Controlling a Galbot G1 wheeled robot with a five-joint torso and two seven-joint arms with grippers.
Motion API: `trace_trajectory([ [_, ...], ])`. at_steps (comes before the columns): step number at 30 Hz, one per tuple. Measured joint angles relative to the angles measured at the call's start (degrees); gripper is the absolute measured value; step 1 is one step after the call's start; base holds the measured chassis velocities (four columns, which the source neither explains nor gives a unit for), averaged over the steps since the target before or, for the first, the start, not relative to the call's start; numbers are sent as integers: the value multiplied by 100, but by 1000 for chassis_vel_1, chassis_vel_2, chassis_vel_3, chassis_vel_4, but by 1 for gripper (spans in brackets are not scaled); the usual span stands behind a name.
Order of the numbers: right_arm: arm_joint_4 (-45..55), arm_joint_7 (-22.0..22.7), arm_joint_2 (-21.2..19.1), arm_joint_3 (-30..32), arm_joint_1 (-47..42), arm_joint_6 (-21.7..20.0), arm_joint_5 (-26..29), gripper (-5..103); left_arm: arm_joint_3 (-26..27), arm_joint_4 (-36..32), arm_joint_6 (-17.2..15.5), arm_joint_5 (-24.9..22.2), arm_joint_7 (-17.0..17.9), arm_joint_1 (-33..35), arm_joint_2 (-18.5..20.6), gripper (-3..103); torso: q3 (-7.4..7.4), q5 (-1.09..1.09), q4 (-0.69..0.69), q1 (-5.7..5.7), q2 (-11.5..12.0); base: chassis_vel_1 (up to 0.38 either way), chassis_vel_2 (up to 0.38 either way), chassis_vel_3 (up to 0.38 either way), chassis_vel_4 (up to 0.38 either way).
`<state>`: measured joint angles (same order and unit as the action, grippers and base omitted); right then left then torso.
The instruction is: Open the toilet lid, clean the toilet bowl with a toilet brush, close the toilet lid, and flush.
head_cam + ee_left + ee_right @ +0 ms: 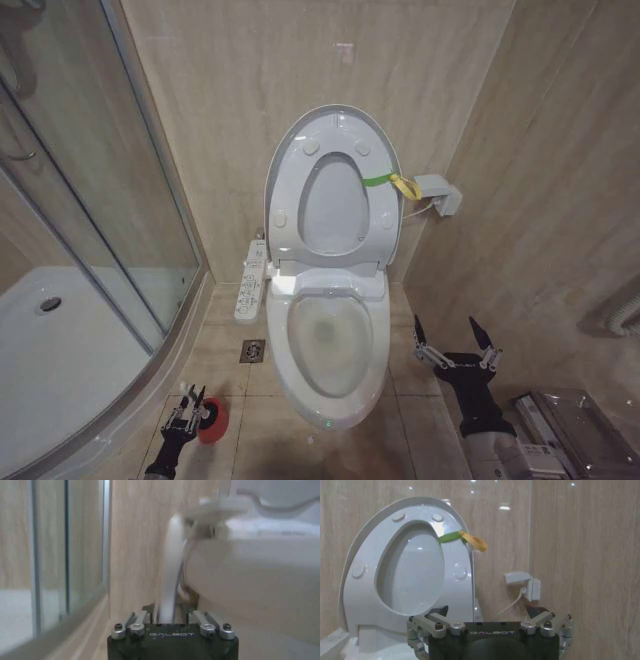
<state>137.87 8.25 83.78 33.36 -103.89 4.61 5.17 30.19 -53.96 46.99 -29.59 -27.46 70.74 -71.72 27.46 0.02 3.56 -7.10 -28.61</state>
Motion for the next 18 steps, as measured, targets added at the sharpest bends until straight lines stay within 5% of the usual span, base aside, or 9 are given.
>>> trace_trajectory([
  [1,0,0,0,0,0,0,0,100,0,0,0,0,0,0,0,14,0,0,0,0,0,0,0,0,0],
  [2,-1,1,1,0,0,-1,0,100,-8,-60,-1,1,32,35,9,40,1,-1,-1,-1,-1,0,0,0,0],
  [8,0,1,1,0,0,0,0,100,-6,-341,-3,3,86,101,59,40,1,-3,0,0,-3,0,0,0,0],
  [9,0,0,1,0,0,0,0,100,-6,-379,-4,4,96,115,59,67,1,-5,0,0,-3,0,0,0,0],
  [16,0,0,1,0,0,1,0,100,41,-690,-7,47,186,321,22,67,1,-3,0,-1,-4,0,0,0,0],
  [17,0,0,1,0,0,0,0,100,65,-797,-9,57,210,384,12,93,1,-2,-1,0,-4,0,0,0,0],
  [18,0,0,1,0,0,0,0,100,87,-907,-11,82,237,444,4,93,1,-2,-1,-1,-4,0,0,0,0],
])
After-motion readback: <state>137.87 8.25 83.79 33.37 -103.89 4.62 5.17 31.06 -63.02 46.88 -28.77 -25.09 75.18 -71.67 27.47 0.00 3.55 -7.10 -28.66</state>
